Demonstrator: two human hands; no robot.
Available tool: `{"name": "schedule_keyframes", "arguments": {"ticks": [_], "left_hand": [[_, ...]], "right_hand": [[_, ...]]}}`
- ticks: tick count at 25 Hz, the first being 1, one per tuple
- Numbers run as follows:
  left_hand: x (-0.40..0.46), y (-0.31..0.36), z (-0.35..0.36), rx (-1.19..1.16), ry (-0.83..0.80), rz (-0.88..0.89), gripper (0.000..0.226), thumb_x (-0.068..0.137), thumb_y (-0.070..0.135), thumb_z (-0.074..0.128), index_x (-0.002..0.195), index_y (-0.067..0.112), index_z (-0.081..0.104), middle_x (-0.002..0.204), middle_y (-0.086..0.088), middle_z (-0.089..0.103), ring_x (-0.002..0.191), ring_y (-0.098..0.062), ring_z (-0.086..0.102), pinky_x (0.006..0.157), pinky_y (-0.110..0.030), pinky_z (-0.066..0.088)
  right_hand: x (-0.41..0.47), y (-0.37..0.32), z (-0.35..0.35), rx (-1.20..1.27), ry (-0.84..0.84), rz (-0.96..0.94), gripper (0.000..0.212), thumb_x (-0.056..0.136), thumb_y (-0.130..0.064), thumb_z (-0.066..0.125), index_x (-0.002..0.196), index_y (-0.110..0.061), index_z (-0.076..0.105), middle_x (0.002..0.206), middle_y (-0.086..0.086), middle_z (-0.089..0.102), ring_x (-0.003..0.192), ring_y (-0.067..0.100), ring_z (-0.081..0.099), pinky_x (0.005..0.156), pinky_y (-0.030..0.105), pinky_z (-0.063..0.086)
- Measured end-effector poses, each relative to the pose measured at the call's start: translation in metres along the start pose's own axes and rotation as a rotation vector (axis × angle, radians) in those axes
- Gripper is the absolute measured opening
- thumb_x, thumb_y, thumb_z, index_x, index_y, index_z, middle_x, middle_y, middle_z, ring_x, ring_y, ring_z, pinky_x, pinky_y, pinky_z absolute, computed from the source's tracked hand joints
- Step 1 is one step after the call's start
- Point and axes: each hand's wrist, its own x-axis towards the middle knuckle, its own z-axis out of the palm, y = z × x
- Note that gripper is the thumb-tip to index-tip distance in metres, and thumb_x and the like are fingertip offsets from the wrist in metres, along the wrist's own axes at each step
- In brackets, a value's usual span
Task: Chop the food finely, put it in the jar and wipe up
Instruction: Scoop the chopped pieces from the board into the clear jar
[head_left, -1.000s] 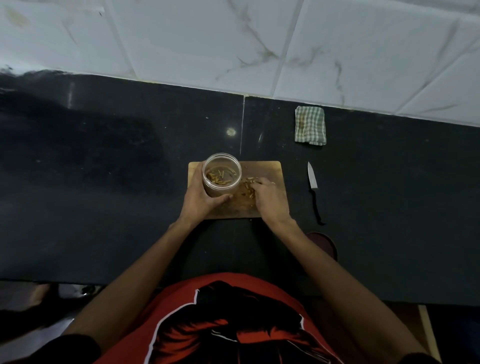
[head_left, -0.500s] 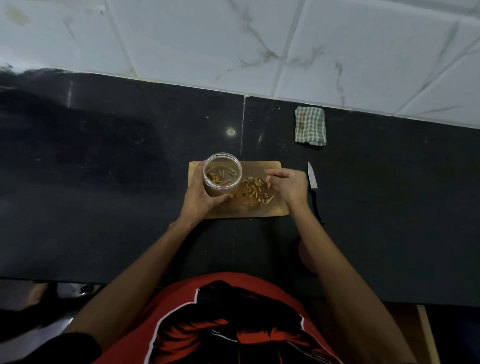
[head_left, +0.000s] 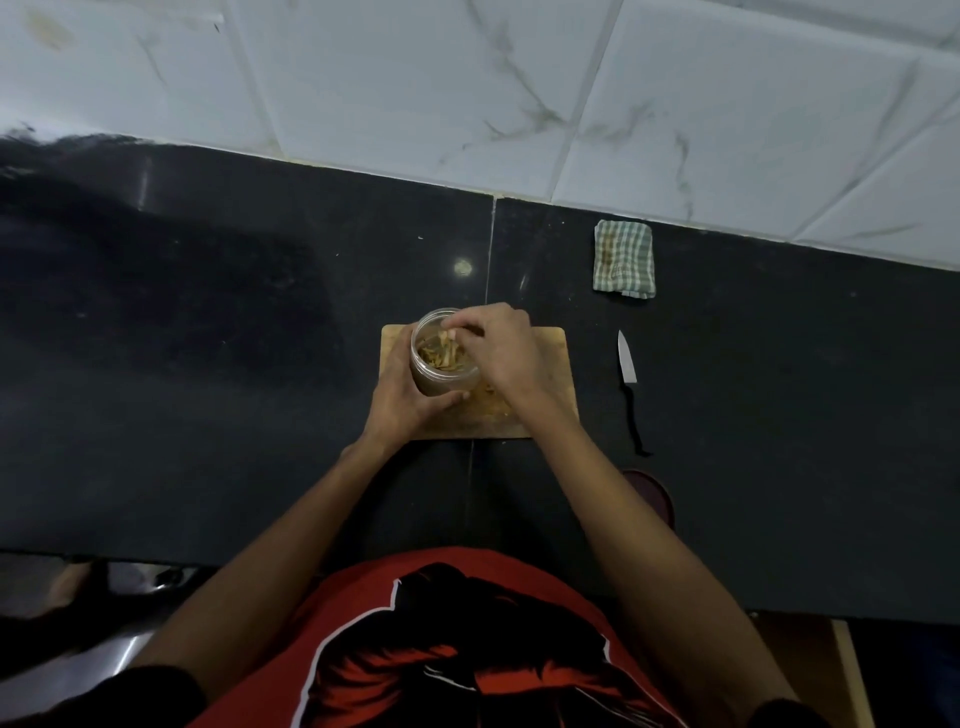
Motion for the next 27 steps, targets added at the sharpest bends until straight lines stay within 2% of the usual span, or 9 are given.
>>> {"name": "schedule_keyframes", "arguments": {"ticks": [3,6,9,12,14,16,20,23,27], "left_hand": [[0.001,-0.001,0.000,0.012,0.010,0.006,0.100,0.061,0.040,0.086,0.141,0.026,0.027,0.135,0.008,0.046,0.124,-0.007,0.045,0.104,-0.032,0.040],[0.001,-0.001,0.000,0.018,0.016,0.023,0.098,0.060,0.040,0.086,0.139,0.029,0.028,0.134,0.010,0.047,0.123,-0.006,0.046,0.102,-0.031,0.040],[0.000,0.001,0.000,0.015,0.022,0.022,0.095,0.060,0.039,0.086,0.136,0.032,0.030,0.131,0.014,0.048,0.122,-0.005,0.046,0.101,-0.028,0.039],[0.001,0.001,0.000,0.011,0.017,0.022,0.097,0.060,0.039,0.086,0.138,0.030,0.029,0.132,0.012,0.047,0.124,-0.006,0.044,0.103,-0.029,0.038],[0.002,-0.001,0.000,0.018,0.010,0.019,0.100,0.060,0.041,0.086,0.140,0.028,0.027,0.135,0.010,0.046,0.126,-0.007,0.043,0.104,-0.030,0.037],[0.002,-0.002,0.000,0.024,0.007,0.013,0.102,0.059,0.042,0.085,0.141,0.027,0.026,0.136,0.009,0.045,0.127,-0.007,0.041,0.106,-0.031,0.037],[0.003,-0.002,0.000,0.030,0.007,0.003,0.103,0.060,0.042,0.085,0.142,0.027,0.025,0.138,0.009,0.044,0.128,-0.007,0.041,0.106,-0.031,0.036],[0.002,-0.001,0.000,0.038,0.018,0.008,0.102,0.060,0.039,0.086,0.142,0.027,0.025,0.137,0.009,0.044,0.127,-0.007,0.041,0.104,-0.028,0.036],[0.001,0.002,0.000,0.038,0.019,0.008,0.100,0.061,0.035,0.086,0.141,0.027,0.026,0.134,0.013,0.044,0.124,-0.004,0.041,0.099,-0.020,0.033]], "right_hand": [[0.000,0.001,-0.001,-0.053,0.044,-0.003,0.023,0.095,-0.006,0.058,0.113,-0.011,0.073,0.114,0.002,0.072,0.106,0.010,0.066,0.087,0.012,0.047],[-0.006,0.012,-0.011,0.057,0.092,0.047,0.020,0.091,-0.006,0.064,0.108,-0.010,0.074,0.106,0.001,0.074,0.097,0.006,0.068,0.079,0.007,0.049],[-0.018,0.042,-0.021,0.090,0.103,0.164,0.023,0.090,-0.006,0.067,0.111,-0.010,0.073,0.108,0.001,0.073,0.096,0.005,0.066,0.086,0.016,0.052],[-0.036,0.086,-0.022,-0.155,-0.051,0.394,0.040,0.086,-0.009,0.072,0.125,-0.008,0.064,0.122,0.008,0.063,0.112,0.020,0.061,0.097,0.028,0.046],[-0.046,0.106,-0.016,-0.279,-0.110,0.476,0.049,0.083,-0.014,0.076,0.129,-0.008,0.059,0.125,0.012,0.052,0.115,0.027,0.054,0.099,0.036,0.045],[-0.048,0.114,-0.007,-0.273,-0.051,0.487,0.046,0.083,-0.012,0.076,0.126,-0.009,0.060,0.125,0.010,0.051,0.115,0.026,0.054,0.100,0.036,0.045],[-0.037,0.112,0.004,-0.185,0.039,0.492,0.020,0.090,-0.006,0.068,0.108,-0.014,0.071,0.113,0.003,0.068,0.104,0.016,0.064,0.094,0.031,0.052],[-0.027,0.103,0.008,-0.123,0.068,0.462,0.016,0.091,-0.008,0.067,0.104,-0.014,0.073,0.109,0.002,0.071,0.100,0.014,0.066,0.090,0.028,0.053],[-0.014,0.099,0.002,-0.130,0.104,0.379,0.018,0.093,-0.008,0.062,0.108,-0.015,0.069,0.110,0.002,0.071,0.101,0.015,0.066,0.091,0.032,0.054]]}}
